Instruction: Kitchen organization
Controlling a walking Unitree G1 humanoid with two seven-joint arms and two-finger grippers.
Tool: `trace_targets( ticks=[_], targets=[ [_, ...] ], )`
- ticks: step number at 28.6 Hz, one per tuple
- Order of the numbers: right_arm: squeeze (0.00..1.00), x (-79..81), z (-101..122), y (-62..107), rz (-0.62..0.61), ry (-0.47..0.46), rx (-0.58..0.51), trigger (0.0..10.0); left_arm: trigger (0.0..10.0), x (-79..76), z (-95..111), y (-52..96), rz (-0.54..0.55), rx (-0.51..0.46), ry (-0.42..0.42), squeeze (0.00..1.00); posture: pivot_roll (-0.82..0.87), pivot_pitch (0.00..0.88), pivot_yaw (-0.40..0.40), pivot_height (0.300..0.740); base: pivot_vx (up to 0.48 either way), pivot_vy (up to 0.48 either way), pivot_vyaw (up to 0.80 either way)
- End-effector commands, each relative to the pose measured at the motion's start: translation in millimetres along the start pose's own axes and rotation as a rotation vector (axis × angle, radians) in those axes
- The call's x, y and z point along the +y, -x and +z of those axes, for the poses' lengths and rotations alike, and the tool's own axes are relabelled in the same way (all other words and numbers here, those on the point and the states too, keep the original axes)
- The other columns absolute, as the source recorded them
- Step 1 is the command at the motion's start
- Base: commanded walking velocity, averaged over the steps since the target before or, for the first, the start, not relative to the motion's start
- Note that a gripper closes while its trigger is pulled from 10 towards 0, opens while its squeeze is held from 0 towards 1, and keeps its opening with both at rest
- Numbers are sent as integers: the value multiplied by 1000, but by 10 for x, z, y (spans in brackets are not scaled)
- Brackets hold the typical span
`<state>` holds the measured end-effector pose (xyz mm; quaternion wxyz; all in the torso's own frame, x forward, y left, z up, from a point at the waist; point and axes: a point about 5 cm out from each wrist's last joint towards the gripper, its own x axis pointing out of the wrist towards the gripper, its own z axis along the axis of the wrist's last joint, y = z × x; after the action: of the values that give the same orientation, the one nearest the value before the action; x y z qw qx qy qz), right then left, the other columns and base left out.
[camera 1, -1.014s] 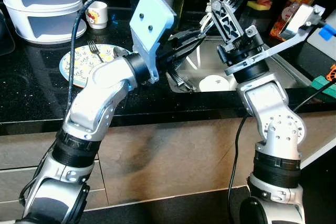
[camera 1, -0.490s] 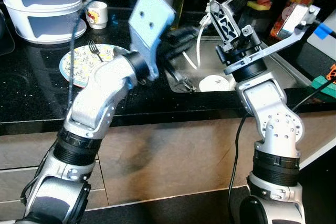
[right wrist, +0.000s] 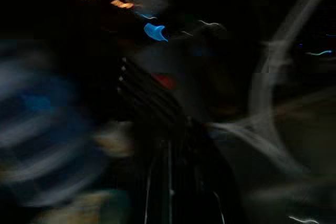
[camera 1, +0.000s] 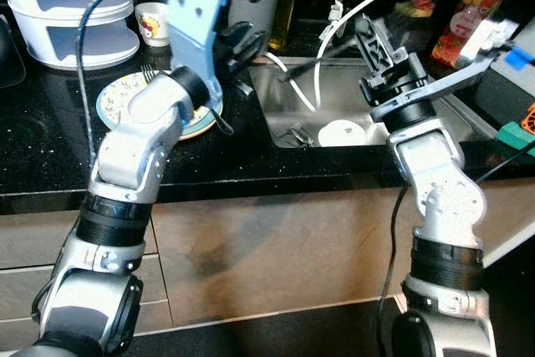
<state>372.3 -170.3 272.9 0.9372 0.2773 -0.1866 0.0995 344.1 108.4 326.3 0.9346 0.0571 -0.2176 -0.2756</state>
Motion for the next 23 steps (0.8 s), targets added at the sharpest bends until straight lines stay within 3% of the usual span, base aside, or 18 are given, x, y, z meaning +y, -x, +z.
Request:
trace_targets(
  ticks=[1, 4, 5, 7, 8, 9, 12, 13, 14, 17, 23],
  targets=[
    [0, -138, -167, -34, -77, 105, 34, 10000, 10000, -46, 24, -30, -16, 0, -4, 0, 121, 4, -81, 740, 0, 0, 0],
    [0, -201, -289, -88, -126, 104, 80, 10000, 10000, -49, 27, -26, -13, 2, -7, 0, 135, 3, -87, 740, 0, 0, 0],
    [0, -259, -466, -106, -187, 128, 169, 10000, 10000, -28, 37, -5, -2, 7, -21, 0, 163, 1, -101, 740, 0, 0, 0],
    [0, -287, -563, -95, -214, 121, 212, 10000, 10000, -8, 40, 10, 10, 11, -25, 0, 173, 1, -105, 740, 0, 0, 0],
    [1000, -304, -628, -84, -233, 115, 241, 10000, 10000, 6, 41, 21, 18, 13, -27, 0, 173, 1, -105, 740, 0, 0, 0],
    [1000, -287, -648, -88, -215, 91, 241, 10000, 10000, 17, 39, 32, 24, 17, -28, 0, 173, 1, -105, 740, 0, 0, 0],
    [1000, 9, -223, -262, -30, 95, 23, 10000, 10000, 28, 12, 77, 30, 29, -29, 0, 172, 0, -102, 740, 0, 0, 0],
    [1000, 9, -223, -262, -30, 95, 23, 10000, 10000, 28, 12, 77, 30, 29, -29, 0, 172, 0, -102, 740, 0, 0, 0],
    [0, 110, -63, -294, 19, 105, -52, 10000, 10000, 30, 1, 84, 30, 32, -27, 0, 165, 0, -99, 740, 0, 0, 0],
    [0, 366, 293, -297, 136, 108, -223, 10000, 10000, 32, -35, 70, 33, 41, -20, 0, 152, 0, -94, 740, 0, 0, 0],
    [0, 585, 490, -117, 252, 143, -315, 10000, 10000, 81, -112, 1, 81, 93, -26, 0, 128, 0, -82, 740, 0, 0, 0]
  ],
)
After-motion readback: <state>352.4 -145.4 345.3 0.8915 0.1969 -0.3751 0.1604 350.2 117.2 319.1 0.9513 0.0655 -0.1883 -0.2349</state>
